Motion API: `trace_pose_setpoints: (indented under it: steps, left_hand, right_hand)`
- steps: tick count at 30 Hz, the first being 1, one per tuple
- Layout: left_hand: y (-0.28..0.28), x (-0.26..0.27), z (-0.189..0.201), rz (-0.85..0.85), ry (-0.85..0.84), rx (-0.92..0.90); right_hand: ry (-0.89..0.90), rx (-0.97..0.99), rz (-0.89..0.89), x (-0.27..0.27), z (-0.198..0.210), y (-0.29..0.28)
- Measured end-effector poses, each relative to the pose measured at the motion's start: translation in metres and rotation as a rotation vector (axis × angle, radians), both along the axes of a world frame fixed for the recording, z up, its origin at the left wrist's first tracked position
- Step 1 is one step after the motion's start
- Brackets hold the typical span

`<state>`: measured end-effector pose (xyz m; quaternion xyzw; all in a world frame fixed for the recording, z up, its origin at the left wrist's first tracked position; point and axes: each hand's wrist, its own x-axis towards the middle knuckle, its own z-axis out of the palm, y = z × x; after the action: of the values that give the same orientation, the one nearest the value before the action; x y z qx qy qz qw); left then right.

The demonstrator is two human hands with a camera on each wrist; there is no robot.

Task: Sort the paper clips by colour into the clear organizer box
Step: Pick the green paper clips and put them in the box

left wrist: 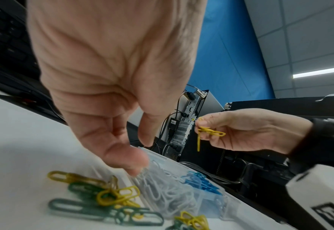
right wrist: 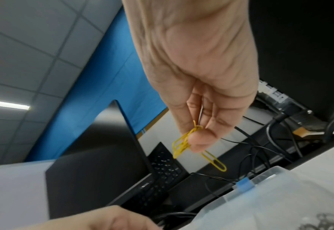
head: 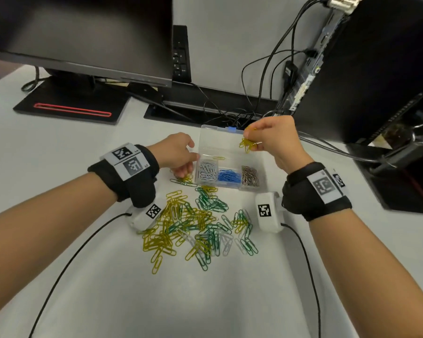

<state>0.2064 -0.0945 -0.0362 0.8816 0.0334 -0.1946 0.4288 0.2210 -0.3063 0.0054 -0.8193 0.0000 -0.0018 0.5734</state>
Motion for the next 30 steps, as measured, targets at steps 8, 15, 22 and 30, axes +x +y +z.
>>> trace_pose_setpoints:
  steps: [8,15,22,30]
  left_hand:
    - [-0.008,0.011,-0.002,-0.043,-0.006,0.016]
    - [-0.008,0.012,-0.005,-0.040,0.016,-0.008]
    - [-0.008,0.014,-0.008,-0.034,0.036,-0.028]
    - [-0.007,0.015,-0.008,-0.027,0.047,-0.037]
  right_hand:
    - [-0.092,-0.213,0.002,0.037,-0.030,0.021]
    - [-0.145,-0.421,0.169,0.036,-0.044,0.013]
    - [-0.112,-0.689,0.209,0.030,-0.037,-0.008]
    - [-0.034,-0.756,0.268,0.017,-0.018,0.005]
